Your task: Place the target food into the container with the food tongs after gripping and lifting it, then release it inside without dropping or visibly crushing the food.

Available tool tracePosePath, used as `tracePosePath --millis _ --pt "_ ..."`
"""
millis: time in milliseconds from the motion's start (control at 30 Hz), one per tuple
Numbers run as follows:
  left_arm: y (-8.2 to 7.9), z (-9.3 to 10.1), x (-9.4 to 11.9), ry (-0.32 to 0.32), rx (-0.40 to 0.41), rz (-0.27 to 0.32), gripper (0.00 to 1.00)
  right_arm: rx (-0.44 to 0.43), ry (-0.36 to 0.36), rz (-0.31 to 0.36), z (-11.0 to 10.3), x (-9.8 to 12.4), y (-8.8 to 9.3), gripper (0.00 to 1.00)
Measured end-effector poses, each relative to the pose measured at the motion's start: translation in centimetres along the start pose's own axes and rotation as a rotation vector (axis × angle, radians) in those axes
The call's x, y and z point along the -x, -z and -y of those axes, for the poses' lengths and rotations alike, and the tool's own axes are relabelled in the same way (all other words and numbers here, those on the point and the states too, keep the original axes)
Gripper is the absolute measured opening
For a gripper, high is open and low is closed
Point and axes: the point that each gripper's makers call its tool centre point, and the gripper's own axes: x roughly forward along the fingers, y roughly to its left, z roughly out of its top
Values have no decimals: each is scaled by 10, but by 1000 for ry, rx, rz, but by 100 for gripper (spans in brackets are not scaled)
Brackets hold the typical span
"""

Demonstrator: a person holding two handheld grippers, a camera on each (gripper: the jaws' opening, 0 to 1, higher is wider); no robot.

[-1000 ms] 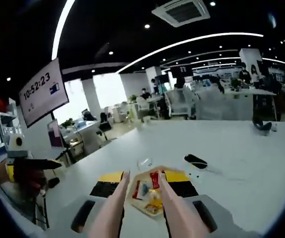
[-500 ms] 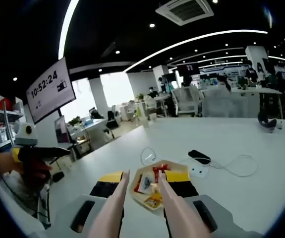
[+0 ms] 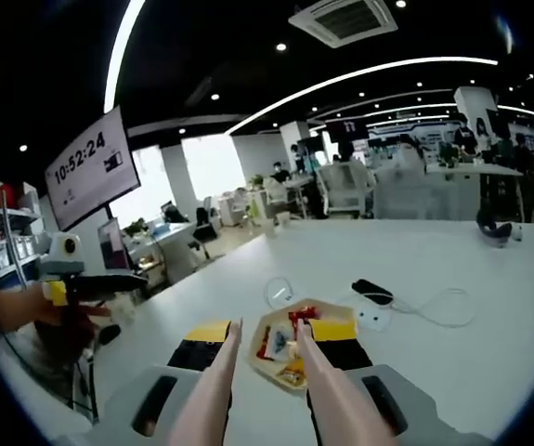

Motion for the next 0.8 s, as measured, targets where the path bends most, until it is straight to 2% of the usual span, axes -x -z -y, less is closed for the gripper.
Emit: tracePosePath --millis 33,133,200,267,333,467,600,700,800 --pt "-5 1 0 15 3 24 99 4 -12 8 -6 1 0 30" --pt "-6 -5 -4 16 30 19 99 18 -24 12 -12 2 3 30" --pt "-10 1 -1 9 -13 -7 97 -3 -43 -11 -20 4 8 30" --pt "-15 9 1 34 -19 15 96 7 -61 -2 -27 7 7 30" --pt "-12 15 -1 74 19 7 97 -4 -77 4 -35 10 9 30" --pt "-6 14 -7 87 -2 -12 96 2 -94 -7 -45 14 16 30" --pt "-4 20 -6 118 30 -26 93 7 -117 -42 -53 16 26 30" --pt "-2 29 0 167 35 -42 92 -1 -140 -19 -62 19 20 30" --pt "2 25 -2 167 24 -54 99 -27 -161 25 -72 24 13 30"
